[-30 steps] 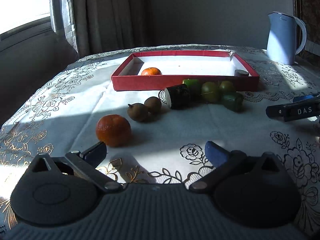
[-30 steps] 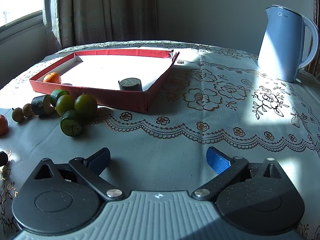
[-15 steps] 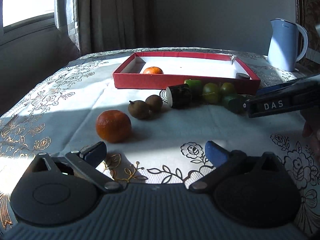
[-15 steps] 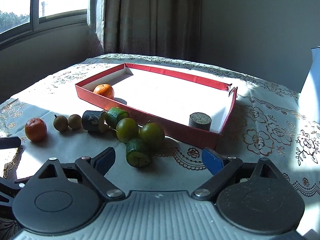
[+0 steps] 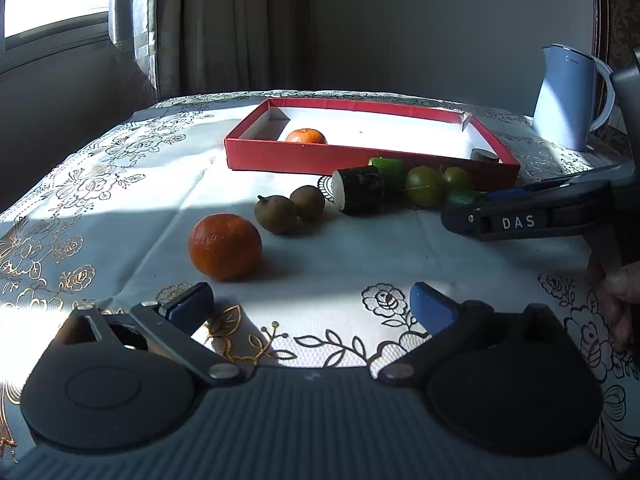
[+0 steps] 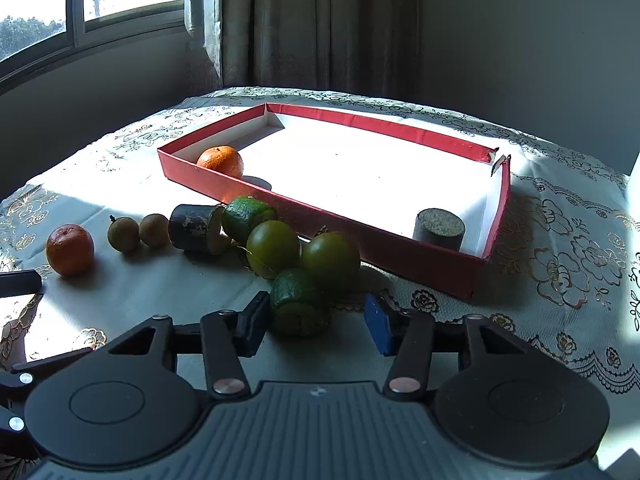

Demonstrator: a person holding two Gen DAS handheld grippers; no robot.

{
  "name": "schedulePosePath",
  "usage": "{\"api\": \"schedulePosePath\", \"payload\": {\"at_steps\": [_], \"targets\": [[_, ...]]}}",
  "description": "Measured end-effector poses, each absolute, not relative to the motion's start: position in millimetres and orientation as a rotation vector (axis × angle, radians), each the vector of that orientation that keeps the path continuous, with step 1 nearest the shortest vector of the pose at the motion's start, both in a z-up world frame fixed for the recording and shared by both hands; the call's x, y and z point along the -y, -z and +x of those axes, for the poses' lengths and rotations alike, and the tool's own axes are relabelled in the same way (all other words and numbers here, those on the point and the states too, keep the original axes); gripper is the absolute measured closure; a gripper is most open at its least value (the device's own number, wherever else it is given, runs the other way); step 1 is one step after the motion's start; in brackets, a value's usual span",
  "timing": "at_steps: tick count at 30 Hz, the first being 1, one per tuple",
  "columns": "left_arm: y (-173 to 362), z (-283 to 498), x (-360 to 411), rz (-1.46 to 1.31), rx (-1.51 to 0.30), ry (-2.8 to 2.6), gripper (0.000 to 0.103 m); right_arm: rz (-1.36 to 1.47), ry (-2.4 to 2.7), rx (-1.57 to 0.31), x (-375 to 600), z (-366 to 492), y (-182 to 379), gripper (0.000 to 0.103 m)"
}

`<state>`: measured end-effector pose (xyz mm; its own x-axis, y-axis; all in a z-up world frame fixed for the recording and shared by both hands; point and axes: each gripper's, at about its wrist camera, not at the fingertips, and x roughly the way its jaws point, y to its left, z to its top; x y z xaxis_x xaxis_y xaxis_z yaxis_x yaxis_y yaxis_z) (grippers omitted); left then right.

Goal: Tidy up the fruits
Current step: 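Close the right gripper on the cut lime half, then carry the lime half into the red box and open the right gripper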

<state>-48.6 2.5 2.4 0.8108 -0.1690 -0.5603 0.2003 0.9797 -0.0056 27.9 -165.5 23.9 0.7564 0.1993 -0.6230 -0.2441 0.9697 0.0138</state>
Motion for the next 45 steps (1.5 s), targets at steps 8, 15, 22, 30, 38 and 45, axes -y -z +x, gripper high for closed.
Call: {"api": "schedulePosePath", "payload": {"at_steps": [8,15,22,30,38,45], "targets": [[-2,-49,-2,0.054,-0.593,0.197,0.0,-0.068,-0.245,-0.653,159,24,-25,0.074],[-2,-49,-2,0.054,-0.594,0.197,0.0,-0.028,-0.254,-0.63,163,16,-30,0.074],[-2,-49,-2,0.053,-0.593,0.197,0.0,-0.008,-0.258,-0.594,167,8,-42,0.074],[-2,-49,-3,0.053,-0.594,0.198,0.0,-0.001,-0.259,-0.595,166,8,-41,0.074],[-2,-48,-3,0.045,-0.595,0.199,0.0,-0.041,-0.239,-0.517,163,22,-74,0.074],[-2,-49,-3,0.045,-0.595,0.198,0.0,-0.041,-0.161,-0.477,169,66,-91,0.074]]}}
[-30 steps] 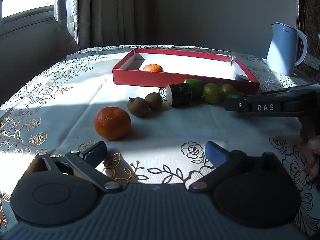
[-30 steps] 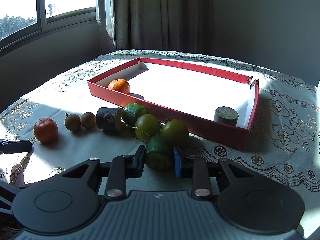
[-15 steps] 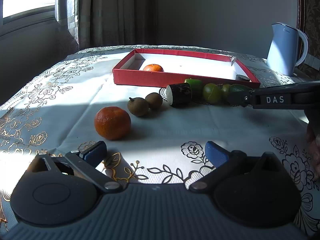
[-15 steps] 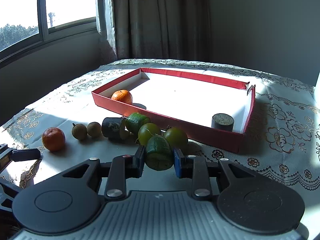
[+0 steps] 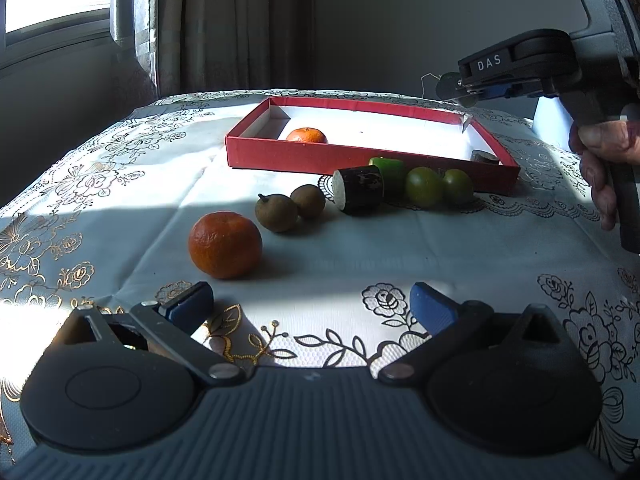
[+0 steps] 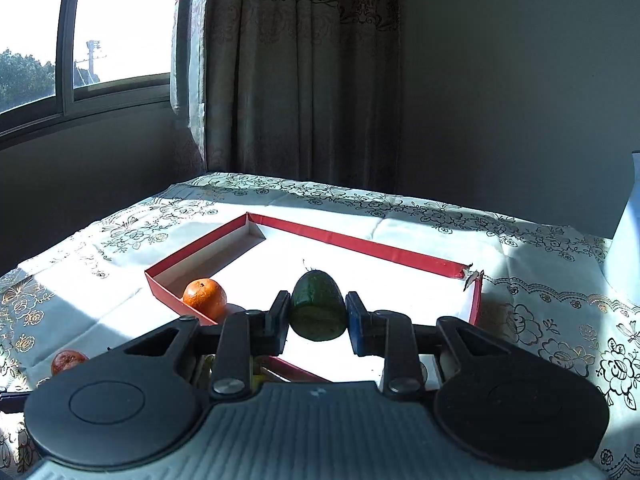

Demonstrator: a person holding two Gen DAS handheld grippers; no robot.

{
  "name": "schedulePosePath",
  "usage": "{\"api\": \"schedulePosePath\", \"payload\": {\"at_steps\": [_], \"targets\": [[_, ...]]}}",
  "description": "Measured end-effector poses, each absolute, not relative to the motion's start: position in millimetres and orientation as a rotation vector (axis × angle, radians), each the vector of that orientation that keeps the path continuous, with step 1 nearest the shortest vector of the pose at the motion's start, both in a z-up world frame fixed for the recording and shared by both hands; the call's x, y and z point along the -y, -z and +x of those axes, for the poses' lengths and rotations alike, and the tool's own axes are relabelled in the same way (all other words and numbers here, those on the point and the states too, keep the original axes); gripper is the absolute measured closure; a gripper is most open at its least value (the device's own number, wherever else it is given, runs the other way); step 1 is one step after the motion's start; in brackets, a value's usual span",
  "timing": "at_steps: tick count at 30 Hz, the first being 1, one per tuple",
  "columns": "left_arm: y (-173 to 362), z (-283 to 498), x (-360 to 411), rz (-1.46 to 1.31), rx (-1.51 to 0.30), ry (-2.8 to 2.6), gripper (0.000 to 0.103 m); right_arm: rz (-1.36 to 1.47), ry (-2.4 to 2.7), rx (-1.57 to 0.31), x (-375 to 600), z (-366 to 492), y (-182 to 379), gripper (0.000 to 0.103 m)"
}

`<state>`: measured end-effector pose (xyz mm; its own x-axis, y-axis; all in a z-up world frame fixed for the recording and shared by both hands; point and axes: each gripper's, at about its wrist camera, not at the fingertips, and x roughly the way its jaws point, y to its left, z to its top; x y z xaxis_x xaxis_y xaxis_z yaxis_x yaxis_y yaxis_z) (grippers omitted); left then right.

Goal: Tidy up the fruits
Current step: 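Carry the lime half into the red box and open the right gripper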

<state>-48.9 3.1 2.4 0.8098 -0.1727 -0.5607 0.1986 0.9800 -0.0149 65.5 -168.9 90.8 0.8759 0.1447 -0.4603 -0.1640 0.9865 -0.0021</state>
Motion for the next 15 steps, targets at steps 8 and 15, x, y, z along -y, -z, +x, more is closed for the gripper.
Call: {"api": "schedulePosePath", "payload": {"at_steps": [8,15], "targets": [[-3,-49,-3,0.039,-0.598,0.202,0.0,-0.03,-0.098,-0.578,178,114,-60,0.074],[-3,-49,-3,0.038,-0.599,0.202,0.0,-0.029,-0.087,-0.648,179,130,-39,0.074]]}}
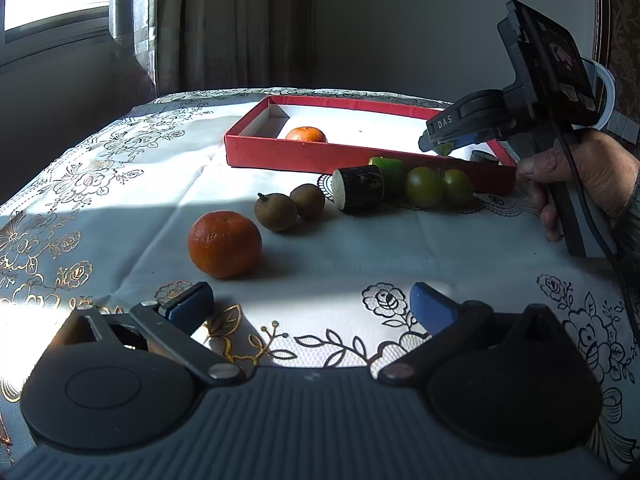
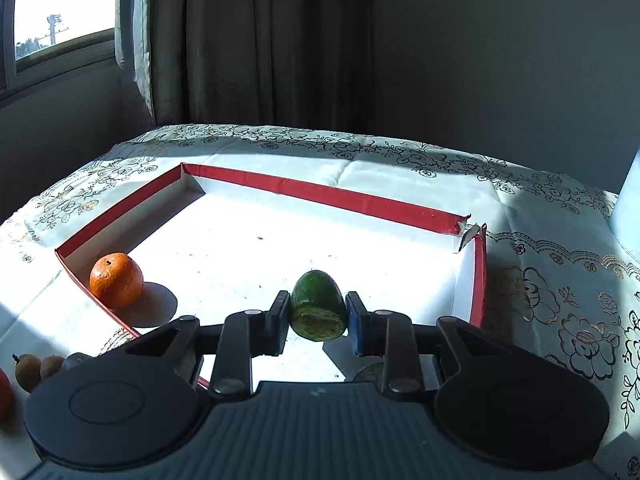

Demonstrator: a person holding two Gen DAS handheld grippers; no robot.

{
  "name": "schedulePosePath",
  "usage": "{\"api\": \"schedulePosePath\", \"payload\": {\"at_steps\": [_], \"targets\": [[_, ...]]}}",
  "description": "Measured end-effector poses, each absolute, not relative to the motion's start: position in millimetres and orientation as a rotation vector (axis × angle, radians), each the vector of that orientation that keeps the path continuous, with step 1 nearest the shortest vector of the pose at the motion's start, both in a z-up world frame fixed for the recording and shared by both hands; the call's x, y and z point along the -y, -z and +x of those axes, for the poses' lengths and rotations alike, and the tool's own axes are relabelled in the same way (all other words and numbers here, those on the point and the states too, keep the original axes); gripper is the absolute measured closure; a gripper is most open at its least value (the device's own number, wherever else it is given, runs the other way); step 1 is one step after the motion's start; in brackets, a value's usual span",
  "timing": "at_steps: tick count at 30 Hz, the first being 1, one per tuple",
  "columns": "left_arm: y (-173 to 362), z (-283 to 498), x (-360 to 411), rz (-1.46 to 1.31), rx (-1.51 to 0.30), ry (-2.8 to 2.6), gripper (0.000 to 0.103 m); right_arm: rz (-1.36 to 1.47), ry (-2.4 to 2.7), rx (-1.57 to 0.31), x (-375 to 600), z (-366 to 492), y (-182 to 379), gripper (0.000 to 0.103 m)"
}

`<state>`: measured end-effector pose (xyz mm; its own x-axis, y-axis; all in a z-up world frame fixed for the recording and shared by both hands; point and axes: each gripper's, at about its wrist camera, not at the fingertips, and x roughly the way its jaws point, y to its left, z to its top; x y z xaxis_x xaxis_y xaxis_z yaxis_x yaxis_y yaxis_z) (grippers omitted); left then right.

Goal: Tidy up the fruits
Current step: 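Carry the lime half into the red box and open the right gripper, then lift the right gripper away from the red box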

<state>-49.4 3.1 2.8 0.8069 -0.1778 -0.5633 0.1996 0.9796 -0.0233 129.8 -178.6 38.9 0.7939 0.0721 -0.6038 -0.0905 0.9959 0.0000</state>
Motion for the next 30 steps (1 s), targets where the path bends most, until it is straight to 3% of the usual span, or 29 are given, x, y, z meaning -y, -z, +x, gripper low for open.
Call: {"api": "schedulePosePath", "payload": {"at_steps": [4,7,9,11,21,22,24,26,30], "targets": [[-3,-49,-3,0.039,-0.598,0.201,0.0,-0.027,-0.075,-0.664,180,130,-31,0.073],[-3,-49,-3,0.039,-0.598,0.201,0.0,-0.004,-0.048,-0.648,184,120,-35,0.051],[-3,-50,-3,0.04,-0.598,0.2,0.0,0.002,-0.038,-0.605,188,105,-41,0.031],[-3,-49,-3,0.039,-0.598,0.201,0.0,0.005,-0.025,-0.568,192,83,-47,0.025],[-2,-50,-2,0.045,-0.593,0.194,0.0,0.046,0.048,-0.666,212,2,-21,0.022],[-2,-50,-1,0.047,-0.592,0.193,0.0,0.034,0.055,-0.667,211,-2,-19,0.02],[-2,-50,-1,0.048,-0.592,0.192,0.0,0.011,0.091,-0.671,208,-6,-20,0.006],[-2,-50,-1,0.048,-0.592,0.191,0.0,-0.023,0.12,-0.688,203,-5,-17,0.0],[-2,-50,-1,0.047,-0.59,0.19,0.0,0.004,0.114,-0.693,208,-7,-16,0.0]]}}
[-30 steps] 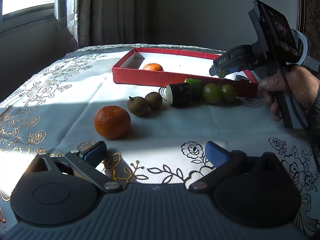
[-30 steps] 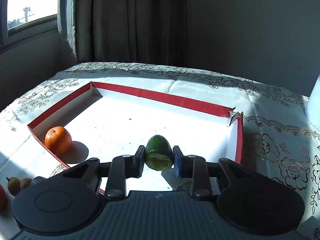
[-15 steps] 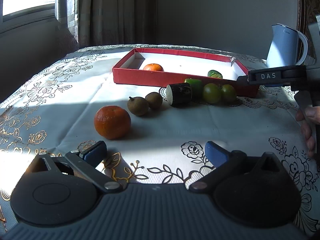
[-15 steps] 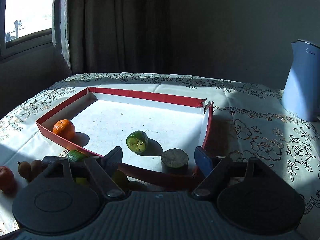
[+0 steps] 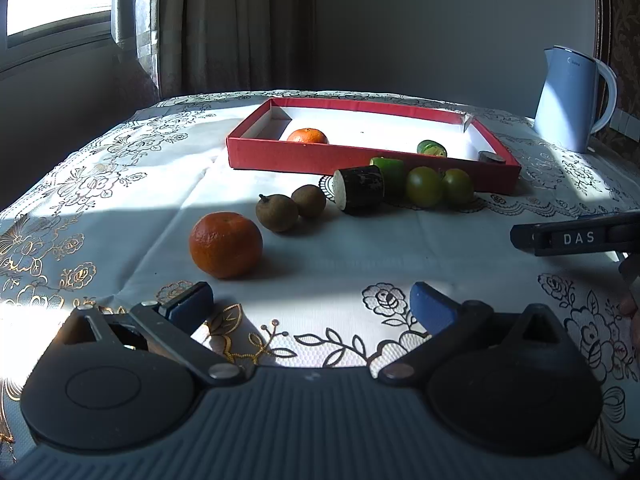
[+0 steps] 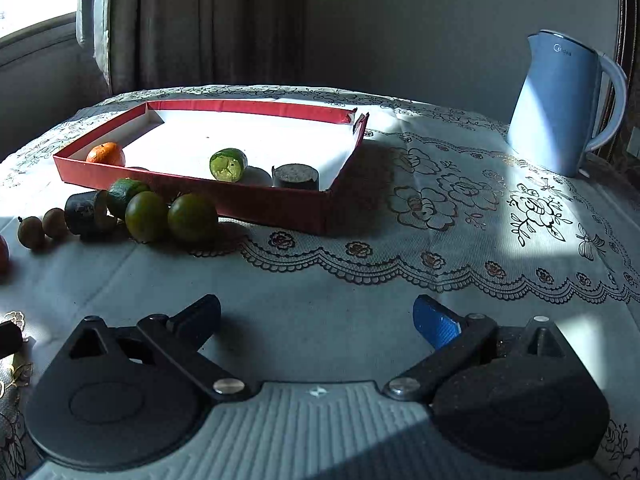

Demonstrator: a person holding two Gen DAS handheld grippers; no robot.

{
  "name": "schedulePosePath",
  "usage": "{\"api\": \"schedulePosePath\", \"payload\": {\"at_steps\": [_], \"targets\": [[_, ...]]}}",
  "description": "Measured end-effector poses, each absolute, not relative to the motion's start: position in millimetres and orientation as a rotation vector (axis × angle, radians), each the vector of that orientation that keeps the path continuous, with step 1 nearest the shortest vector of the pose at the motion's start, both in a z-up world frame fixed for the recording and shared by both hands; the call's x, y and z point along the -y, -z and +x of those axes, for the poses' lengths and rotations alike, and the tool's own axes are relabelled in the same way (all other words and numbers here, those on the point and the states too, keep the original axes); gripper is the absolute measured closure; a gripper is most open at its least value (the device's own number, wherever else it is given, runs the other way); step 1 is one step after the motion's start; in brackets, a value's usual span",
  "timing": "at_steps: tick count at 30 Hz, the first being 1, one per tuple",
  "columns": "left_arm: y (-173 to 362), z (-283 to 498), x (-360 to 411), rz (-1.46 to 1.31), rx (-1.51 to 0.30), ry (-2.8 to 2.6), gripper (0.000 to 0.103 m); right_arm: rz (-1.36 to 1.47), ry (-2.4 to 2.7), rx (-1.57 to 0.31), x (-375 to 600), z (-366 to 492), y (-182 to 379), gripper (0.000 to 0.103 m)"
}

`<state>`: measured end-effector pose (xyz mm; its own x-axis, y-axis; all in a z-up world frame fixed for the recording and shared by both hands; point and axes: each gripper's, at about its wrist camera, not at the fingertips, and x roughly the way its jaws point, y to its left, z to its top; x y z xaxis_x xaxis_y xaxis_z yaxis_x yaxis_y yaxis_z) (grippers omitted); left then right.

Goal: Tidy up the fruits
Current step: 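Lift the right gripper away from the red box, then close the left gripper on the second mandarin orange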

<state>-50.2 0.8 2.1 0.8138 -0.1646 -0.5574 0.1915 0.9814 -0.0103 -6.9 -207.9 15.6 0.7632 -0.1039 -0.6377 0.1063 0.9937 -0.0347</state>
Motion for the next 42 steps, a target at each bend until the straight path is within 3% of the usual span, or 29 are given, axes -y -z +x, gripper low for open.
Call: {"api": "schedulePosePath", "payload": {"at_steps": [16,18,19,22,26,30,34,42], "targets": [[-30,-40,-46,0.001,-0.5,0.008,0.0,0.038,0.102,-0.702,212,-7,-16,0.0],[-29,-32,-48,0.028,-0.523,-0.016,0.012,0.038,0.101,-0.701,212,-7,-16,0.0],[-27,-28,-48,0.042,-0.541,-0.008,0.024,0.039,0.101,-0.701,212,-7,-16,0.0],[-24,-25,-44,0.06,-0.54,0.025,0.029,0.039,0.101,-0.701,212,-7,-16,0.0],[-22,-22,-33,0.094,-0.539,0.072,0.042,0.039,0.101,-0.701,212,-7,-16,0.0],[-19,-16,-25,0.103,-0.55,0.113,0.044,0.039,0.101,-0.701,212,-7,-16,0.0],[-15,-7,-21,0.11,-0.578,0.127,0.06,0.039,0.101,-0.701,213,-7,-16,0.0],[-13,-6,-25,0.094,-0.578,0.132,0.062,0.039,0.1,-0.701,212,-7,-16,0.0]]}}
